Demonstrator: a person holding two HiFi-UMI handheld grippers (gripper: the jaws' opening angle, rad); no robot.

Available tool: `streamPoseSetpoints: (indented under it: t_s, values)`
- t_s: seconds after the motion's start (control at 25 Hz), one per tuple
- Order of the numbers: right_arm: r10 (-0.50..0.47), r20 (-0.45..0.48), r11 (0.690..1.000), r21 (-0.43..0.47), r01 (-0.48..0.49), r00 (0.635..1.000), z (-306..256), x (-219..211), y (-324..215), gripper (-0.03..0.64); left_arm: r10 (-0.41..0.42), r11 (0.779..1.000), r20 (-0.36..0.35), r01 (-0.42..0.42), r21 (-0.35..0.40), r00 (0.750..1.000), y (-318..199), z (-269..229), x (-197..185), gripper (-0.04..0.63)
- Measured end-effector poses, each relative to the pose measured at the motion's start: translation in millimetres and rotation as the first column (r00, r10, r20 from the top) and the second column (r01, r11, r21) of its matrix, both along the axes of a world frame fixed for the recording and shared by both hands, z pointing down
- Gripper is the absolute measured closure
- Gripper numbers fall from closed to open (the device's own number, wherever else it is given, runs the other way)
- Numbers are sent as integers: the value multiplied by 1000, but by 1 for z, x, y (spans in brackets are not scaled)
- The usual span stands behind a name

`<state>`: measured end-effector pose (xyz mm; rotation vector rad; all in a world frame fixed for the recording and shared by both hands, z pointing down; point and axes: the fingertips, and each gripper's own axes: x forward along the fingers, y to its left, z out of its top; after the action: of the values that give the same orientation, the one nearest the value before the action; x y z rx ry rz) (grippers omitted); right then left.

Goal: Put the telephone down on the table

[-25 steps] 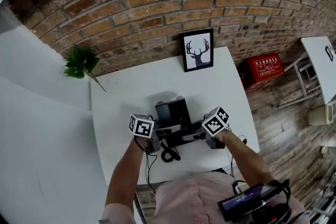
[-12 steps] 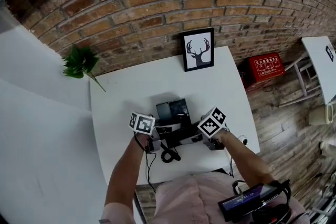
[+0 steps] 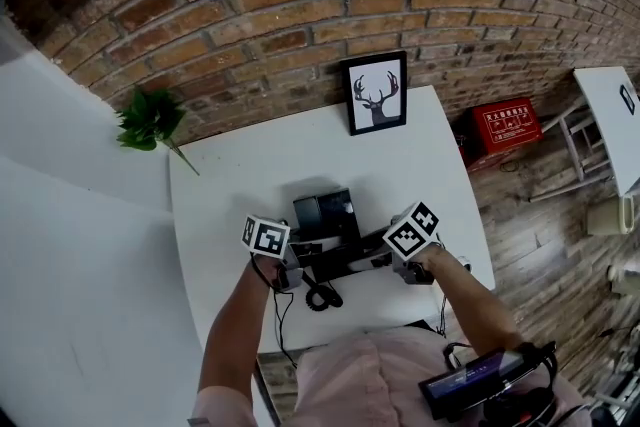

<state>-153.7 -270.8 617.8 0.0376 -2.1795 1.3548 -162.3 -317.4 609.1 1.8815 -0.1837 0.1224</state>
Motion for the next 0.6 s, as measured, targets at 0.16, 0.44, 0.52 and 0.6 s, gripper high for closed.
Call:
streamPoseSetpoints:
  t_s: [0.16,0.44,0.52,0.6]
  values:
    - [70,16,994,81,-71,997,-5,4,-18,340,12,1000,26,-12,-4,1000,1,2,1,433]
    - [95,-8,987,128,-93,995,5,8,-23,445,29,999,97,-31,22,995,3,6,2,430]
    - [104,-5,988,118,-102,995,6,8,-23,451,10,1000,105,-11,12,994,1,7,1,419]
    - [115,6,988,103,-115,993,6,8,-24,457,-11,1000,89,11,-5,996,0,6,1,378]
